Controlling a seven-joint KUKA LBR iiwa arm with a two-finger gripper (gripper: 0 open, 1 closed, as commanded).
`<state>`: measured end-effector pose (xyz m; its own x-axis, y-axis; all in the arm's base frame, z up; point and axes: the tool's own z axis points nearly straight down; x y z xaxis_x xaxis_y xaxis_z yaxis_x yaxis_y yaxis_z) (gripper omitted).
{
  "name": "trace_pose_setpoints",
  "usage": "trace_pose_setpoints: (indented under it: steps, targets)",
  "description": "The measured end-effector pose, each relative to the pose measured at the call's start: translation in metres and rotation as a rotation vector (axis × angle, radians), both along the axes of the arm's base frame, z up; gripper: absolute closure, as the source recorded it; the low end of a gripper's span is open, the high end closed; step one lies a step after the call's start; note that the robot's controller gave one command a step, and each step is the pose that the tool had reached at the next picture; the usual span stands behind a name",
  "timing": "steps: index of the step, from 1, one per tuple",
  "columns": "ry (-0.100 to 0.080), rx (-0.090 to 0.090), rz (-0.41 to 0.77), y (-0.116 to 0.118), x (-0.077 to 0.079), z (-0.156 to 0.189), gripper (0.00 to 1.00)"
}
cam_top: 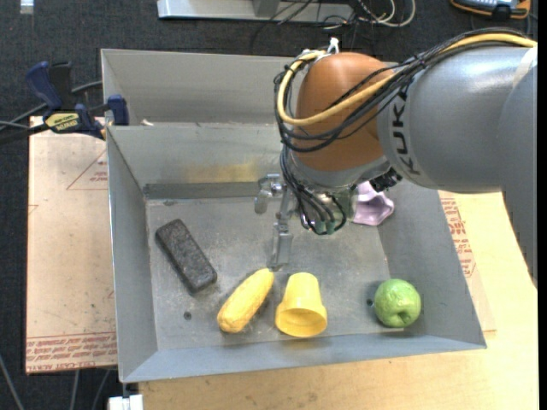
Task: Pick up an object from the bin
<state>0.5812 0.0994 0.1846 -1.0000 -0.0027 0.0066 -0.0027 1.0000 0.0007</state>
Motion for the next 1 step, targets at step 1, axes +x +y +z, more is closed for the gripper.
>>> trace_pose_setpoints:
  steps: [1]
  targets:
    - [-0.007,0.001,-0.002,-0.0004,0.0013,0.0049,0.00]
